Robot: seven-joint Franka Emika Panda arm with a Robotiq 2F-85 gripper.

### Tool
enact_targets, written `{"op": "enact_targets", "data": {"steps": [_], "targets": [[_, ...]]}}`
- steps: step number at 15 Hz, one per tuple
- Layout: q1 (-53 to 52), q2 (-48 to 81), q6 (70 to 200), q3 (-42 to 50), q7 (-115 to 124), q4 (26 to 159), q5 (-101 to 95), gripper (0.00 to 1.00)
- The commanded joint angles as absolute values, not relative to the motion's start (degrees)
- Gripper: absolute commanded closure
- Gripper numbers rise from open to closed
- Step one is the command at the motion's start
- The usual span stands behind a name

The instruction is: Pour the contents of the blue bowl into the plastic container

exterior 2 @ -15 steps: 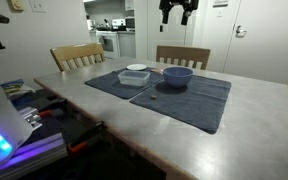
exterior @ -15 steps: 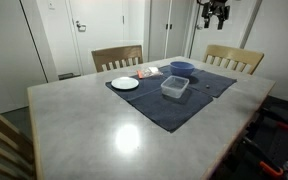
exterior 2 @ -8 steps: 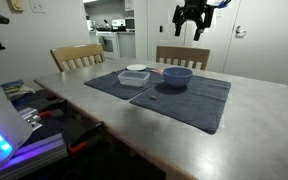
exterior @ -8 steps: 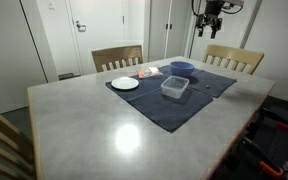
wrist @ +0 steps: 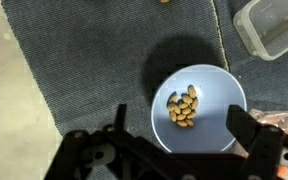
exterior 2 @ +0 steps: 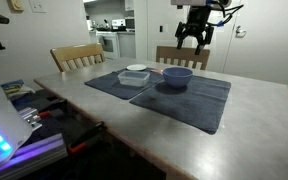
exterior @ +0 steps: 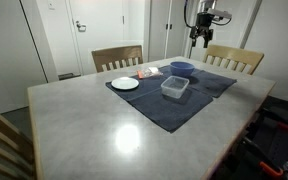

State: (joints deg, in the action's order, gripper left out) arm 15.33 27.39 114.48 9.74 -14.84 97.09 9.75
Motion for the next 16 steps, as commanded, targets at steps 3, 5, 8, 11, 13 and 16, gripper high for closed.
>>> {"op": "enact_targets", "data": {"steps": [3,5,8,11,13,16], "targets": [[19.0,32.7,113.7,6.7,-17.9,94.4,13.1,0.0],[19.9,34.0,112.9,5.7,-19.5,94.5,14.0,0.0],[19.1,33.5,114.3,6.2,-17.7,95.8,12.5,0.0],[17.3,32.8,118.1,7.2,-14.0,97.2,10.5,0.0],[16.2,33.5,121.8,7.3,-11.1,97.6,9.1,0.0],[15.3,34.7,127.0,6.9,-7.7,98.6,8.7,0.0]]}}
